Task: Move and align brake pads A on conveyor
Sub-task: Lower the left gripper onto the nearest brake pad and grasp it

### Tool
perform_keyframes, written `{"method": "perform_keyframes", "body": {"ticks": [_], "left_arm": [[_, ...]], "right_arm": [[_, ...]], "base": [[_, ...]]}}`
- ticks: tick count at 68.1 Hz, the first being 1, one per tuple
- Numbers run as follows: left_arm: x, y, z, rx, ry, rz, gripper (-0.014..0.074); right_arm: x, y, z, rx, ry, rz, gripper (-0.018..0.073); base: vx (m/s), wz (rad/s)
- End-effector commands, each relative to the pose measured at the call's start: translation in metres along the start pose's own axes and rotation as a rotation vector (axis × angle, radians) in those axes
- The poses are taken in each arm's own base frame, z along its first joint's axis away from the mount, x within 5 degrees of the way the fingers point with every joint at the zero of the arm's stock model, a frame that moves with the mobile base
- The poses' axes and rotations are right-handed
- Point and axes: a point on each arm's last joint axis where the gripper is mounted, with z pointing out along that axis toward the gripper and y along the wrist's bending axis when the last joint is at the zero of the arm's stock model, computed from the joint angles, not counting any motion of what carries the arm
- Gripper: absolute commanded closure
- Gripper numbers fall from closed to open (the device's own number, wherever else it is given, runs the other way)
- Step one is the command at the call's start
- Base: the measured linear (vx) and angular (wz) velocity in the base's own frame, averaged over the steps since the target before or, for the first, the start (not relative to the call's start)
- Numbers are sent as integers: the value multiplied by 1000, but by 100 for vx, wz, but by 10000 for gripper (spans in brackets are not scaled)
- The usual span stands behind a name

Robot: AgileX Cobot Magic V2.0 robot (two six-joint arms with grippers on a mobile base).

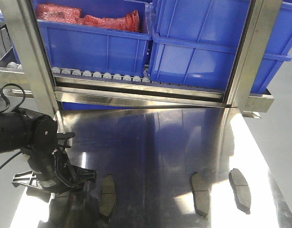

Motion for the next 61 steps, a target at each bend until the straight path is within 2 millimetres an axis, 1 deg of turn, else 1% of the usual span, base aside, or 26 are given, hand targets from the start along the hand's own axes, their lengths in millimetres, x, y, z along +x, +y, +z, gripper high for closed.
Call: {"method": "perform_keyframes", "body": {"ticks": [1, 11, 12, 13, 31, 39, 46, 61], "left_arm": [[-3, -4, -18, 39, -67, -12, 281], [-4, -3, -18, 42, -71, -5, 556], [-4, -3, -18, 42, -72, -5, 596], [-4, -3, -18, 42, -72, -4, 608], [-4, -3, -19, 46, -76, 17, 604], [-4, -4, -25, 56, -99, 21, 604], [-3, -3, -37, 78, -154, 26, 604], [7, 5, -82, 105, -334, 70, 603]], "right_arm": [[-3, 0, 0, -2, -75, -9, 571], [-3, 0, 0, -2, -75, -9, 571], [-3, 0, 0, -2, -75, -9, 571], [-3, 0, 0, -2, -75, -9, 571], [-3, 0, 0, -2, -75, -9, 571], [-3, 0, 0, -2, -75, -9, 571], [-3, 0, 0, -2, -75, -9, 571], [-3, 0, 0, -2, -75, -9, 571]], "base": [[0, 0], [0, 0], [0, 0], [0, 0], [0, 0], [0, 0], [0, 0], [0, 0]]}}
